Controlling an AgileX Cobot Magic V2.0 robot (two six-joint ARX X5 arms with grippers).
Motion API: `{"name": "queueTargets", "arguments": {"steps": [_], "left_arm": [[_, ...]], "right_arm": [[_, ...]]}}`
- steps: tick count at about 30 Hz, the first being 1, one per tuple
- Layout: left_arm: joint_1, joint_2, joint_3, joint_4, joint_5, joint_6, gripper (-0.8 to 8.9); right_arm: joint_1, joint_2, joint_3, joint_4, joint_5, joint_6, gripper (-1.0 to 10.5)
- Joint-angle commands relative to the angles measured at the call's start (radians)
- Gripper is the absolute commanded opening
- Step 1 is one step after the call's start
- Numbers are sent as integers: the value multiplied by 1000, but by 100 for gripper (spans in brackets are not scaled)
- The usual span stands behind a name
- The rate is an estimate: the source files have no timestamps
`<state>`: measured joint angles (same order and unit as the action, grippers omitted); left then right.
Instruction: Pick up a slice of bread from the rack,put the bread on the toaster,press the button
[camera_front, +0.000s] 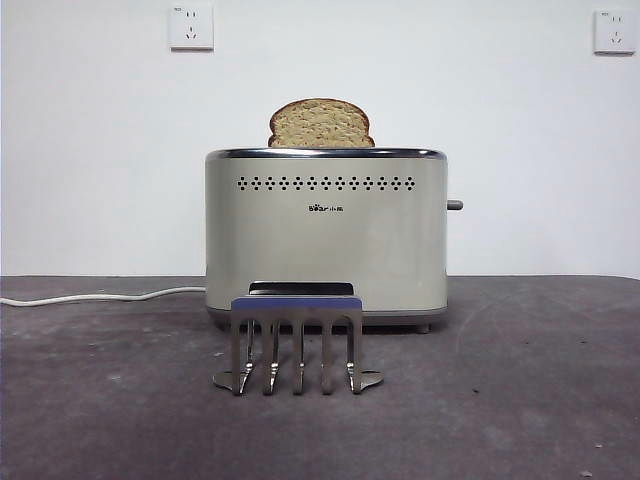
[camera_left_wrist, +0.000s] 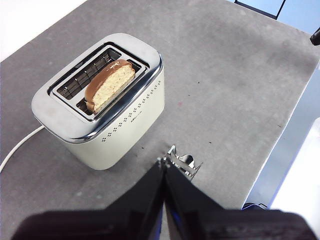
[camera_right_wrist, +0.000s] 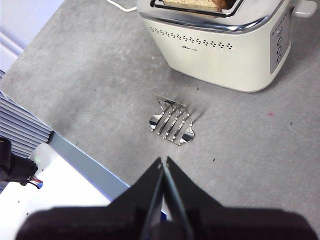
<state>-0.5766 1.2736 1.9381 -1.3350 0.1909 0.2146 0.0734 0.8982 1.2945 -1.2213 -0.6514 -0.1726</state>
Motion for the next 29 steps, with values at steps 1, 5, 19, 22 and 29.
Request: {"name": "queueTargets", "arguments": {"steps": [1, 5, 19, 22, 29], "left_arm": [[-2, 0, 0, -35, -2, -9, -3], [-2, 0, 0, -35, -3, -9, -3], [3, -2, 0, -27, -19, -9, -3], [26, -24, 0, 13, -51, -8, -3], [190, -183, -43, 319, 6, -1, -3]], "right_arm": [[2, -3, -8, 3, 0, -9, 1], [2, -3, -8, 3, 4, -9, 1], [2, -2, -8, 4, 4, -9, 1], [2, -2, -8, 4, 4, -9, 1], [2, -2, -8, 4, 4, -9, 1]]}}
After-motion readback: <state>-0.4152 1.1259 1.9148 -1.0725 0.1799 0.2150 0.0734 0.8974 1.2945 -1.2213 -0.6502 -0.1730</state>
